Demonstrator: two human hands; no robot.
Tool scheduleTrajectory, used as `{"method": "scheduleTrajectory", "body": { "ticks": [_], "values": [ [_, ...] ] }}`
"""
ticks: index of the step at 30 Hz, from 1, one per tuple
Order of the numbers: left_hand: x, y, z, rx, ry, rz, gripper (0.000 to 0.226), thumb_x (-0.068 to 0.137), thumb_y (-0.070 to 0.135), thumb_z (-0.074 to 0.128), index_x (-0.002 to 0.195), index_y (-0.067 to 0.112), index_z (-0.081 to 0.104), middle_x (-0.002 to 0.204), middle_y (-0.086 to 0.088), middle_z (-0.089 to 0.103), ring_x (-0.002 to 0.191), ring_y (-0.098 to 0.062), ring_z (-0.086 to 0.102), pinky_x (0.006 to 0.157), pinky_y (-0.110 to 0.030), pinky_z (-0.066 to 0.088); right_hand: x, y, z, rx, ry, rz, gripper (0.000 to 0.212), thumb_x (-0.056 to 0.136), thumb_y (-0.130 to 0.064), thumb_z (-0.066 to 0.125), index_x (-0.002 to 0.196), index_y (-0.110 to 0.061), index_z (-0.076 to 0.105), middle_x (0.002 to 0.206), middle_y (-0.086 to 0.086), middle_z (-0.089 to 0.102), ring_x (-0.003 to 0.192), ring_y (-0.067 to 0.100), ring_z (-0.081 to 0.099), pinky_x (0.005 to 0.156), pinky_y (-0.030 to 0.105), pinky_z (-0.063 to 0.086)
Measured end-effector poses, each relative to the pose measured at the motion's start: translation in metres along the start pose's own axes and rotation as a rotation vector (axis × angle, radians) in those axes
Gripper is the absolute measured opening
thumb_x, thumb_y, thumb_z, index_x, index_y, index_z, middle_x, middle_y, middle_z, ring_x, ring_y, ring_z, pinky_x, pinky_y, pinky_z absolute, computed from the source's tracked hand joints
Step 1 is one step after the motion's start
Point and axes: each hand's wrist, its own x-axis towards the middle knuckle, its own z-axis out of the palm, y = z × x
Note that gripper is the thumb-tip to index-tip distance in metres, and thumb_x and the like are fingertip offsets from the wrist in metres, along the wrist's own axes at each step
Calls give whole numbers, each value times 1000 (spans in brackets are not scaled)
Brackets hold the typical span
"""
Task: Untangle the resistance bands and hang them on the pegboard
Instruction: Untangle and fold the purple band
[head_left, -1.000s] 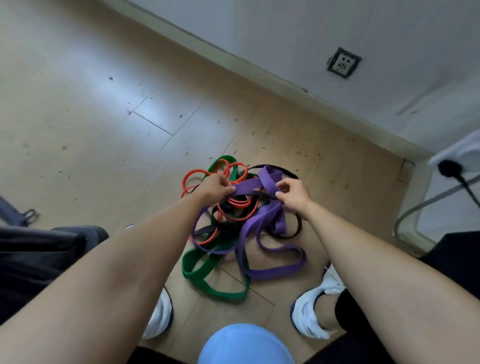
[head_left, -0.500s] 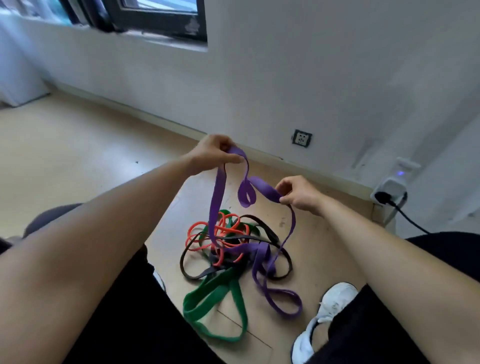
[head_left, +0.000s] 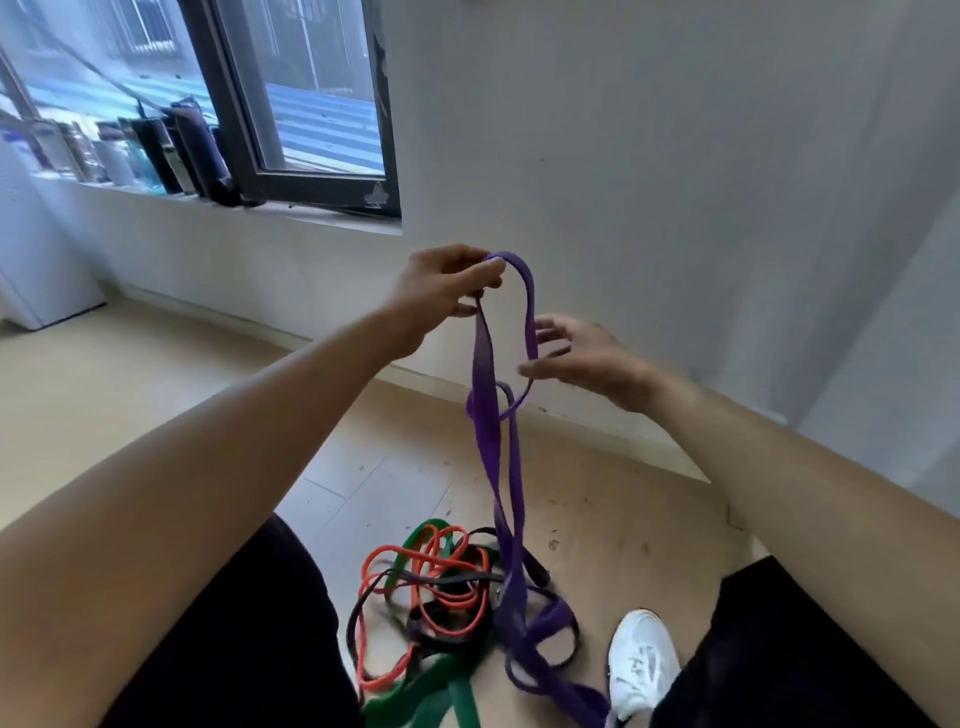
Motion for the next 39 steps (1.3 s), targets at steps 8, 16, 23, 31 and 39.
{"method": "scheduleTrajectory", "body": {
  "ticks": [8,16,23,31,39],
  "values": [
    [74,-35,0,-286,56,-59,24,100,27,63,113,8,70,100,-5,73,92,-20,67,85,-35,58,93,11,-11,238,-248,59,32,88,-21,76,120,-17,70,118,4,74,115,23,66,97,39,47],
    [147,-66,-26,-461,93,-91,21,100,31,63,108,13,70,104,-4,71,96,-21,65,88,-34,56,162,51,-2,356,-372,202,30,93,-11,68,122,-7,64,103,6,69,106,26,66,103,47,53],
    [117,-111,-62,-576,254,-195,25,99,32,64,108,10,69,102,-4,73,96,-20,70,87,-33,58,153,48,6,105,-267,58,32,77,-13,86,100,-8,64,83,3,63,77,16,64,74,27,56],
    [34,-111,-86,-392,110,-284,23,100,21,59,118,8,64,111,-10,72,102,-21,70,80,-28,60,107,16,-14,-173,-73,-109,22,75,-10,81,93,-6,69,74,0,64,64,10,57,62,26,44],
    [9,-90,-60,133,-214,-298,47,84,8,80,126,18,62,120,-10,71,113,-26,68,92,-33,56,87,-21,-53,-145,-111,-184,33,85,-6,78,118,-8,73,97,4,78,84,9,72,74,18,54]
  ]
}}
